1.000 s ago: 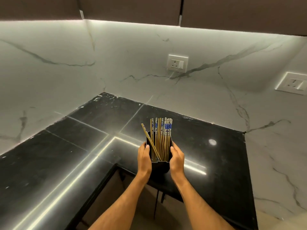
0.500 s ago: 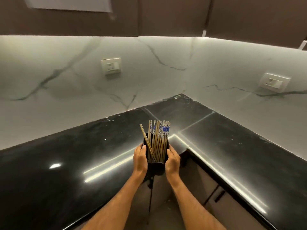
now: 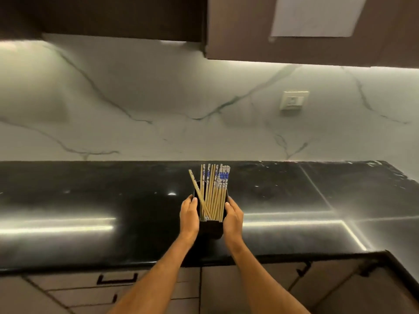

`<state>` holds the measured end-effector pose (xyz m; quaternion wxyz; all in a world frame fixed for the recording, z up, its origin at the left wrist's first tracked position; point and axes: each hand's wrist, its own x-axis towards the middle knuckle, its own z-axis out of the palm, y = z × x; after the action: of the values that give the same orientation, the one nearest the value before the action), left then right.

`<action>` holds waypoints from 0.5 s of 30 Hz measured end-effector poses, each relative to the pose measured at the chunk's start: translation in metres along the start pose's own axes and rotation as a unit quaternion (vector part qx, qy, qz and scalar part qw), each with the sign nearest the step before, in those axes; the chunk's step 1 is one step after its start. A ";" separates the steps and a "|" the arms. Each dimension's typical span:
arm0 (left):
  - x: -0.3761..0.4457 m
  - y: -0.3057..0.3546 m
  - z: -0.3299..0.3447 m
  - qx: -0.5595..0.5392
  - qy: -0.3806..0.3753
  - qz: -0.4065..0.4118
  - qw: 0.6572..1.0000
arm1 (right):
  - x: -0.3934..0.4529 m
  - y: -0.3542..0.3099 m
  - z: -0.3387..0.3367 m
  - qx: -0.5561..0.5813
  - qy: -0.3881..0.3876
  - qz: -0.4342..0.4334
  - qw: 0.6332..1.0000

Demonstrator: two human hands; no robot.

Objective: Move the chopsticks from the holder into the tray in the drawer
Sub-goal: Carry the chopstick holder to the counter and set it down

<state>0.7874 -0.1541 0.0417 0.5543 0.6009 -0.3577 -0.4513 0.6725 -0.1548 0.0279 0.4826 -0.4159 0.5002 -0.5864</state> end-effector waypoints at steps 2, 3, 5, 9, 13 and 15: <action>0.010 0.002 -0.034 -0.001 0.033 0.005 0.999 | -0.002 0.008 0.036 -0.005 -0.026 0.013 1.000; 0.015 0.003 -0.050 -0.001 0.046 0.007 0.999 | -0.003 0.012 0.053 -0.008 -0.038 0.019 0.999; 0.026 0.003 -0.081 -0.004 0.068 0.003 0.998 | -0.005 0.020 0.085 -0.007 -0.060 0.030 0.998; 0.055 -0.002 -0.136 -0.010 0.100 -0.010 0.995 | -0.007 0.034 0.142 0.007 -0.097 0.028 0.995; 0.090 -0.010 -0.176 -0.013 0.115 -0.020 0.993 | 0.000 0.050 0.188 0.021 -0.125 0.030 0.991; 0.109 -0.018 -0.191 -0.013 0.110 -0.030 0.993 | 0.006 0.059 0.207 0.019 -0.128 0.032 0.991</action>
<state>1.0021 -0.1876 0.0043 0.5846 0.6497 -0.2706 -0.4036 0.8814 -0.2006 0.0014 0.5689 -0.4622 0.4363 -0.5219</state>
